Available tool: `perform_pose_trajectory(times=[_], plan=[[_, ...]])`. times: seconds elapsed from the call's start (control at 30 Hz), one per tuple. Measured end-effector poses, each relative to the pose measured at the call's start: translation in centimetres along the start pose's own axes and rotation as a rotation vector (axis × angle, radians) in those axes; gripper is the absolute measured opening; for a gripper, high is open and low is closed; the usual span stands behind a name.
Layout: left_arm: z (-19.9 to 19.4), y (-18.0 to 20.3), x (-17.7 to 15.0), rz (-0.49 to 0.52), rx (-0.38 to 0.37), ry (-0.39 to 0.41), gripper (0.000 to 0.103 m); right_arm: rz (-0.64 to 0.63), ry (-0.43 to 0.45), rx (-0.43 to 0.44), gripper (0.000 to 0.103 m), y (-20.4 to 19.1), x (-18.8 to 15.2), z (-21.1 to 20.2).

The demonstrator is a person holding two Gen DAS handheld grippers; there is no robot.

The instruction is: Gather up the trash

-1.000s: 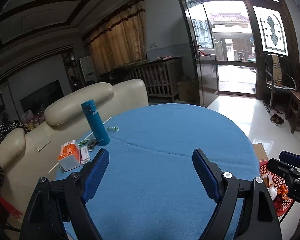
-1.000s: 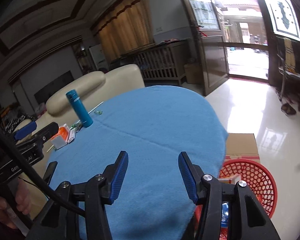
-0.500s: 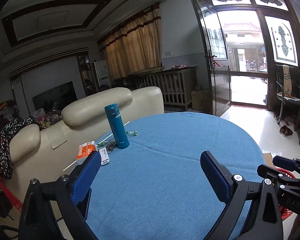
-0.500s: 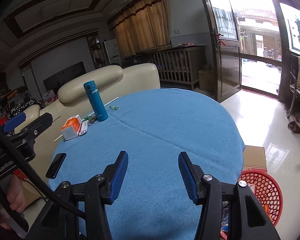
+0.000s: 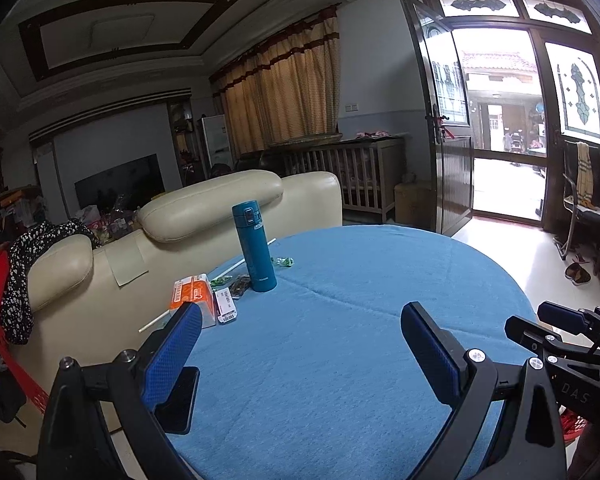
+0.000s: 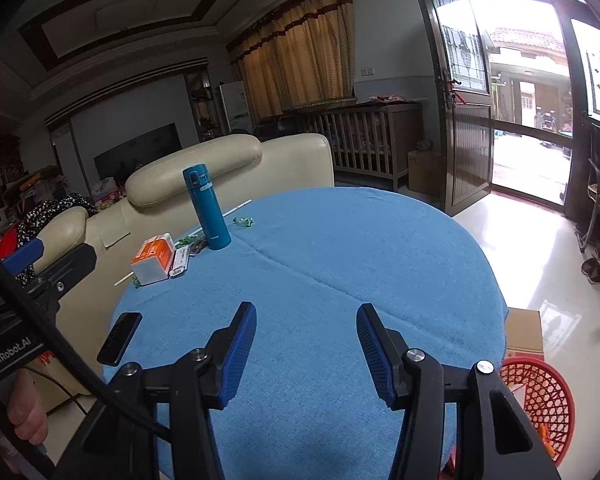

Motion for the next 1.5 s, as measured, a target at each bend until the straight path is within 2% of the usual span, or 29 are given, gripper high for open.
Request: perform_pose_trajectory(times=[0.37,0.63,0.73,1.5], plan=[[-0.5,-1.2,-0.7,-0.015,0.003,-0.025,0.100,0.023,0.032,-0.022,0.056,-0.9,0.5,-0.4],[-1.0,-1.7,-1.1,-0.013,0.007,-0.042,0.100,0.048,0.020,-0.037,0.061,-0.9,0.2,-0.7],[-1.2,-1.6,-1.2,-0.013,-0.002,-0.049,0.100,0.052,0.027,-0.039,0.066,-0.8,0.0,-1.0],[-1.4,-0.1,-1.3,0.019,-0.014,-0.092,0.100,0.098,0.019,-0.047,0.066,0.9,-1.2,-0.8]])
Point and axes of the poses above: each gripper's, at about its wrist camera, not at the fingertips, and z roughly the way its jaws point, y to its right, x to its top, the point moved 5 cm from there along z, roughly the way its jaws point, and after that the axes turned 1 degree about x, right-handed, at the moved point
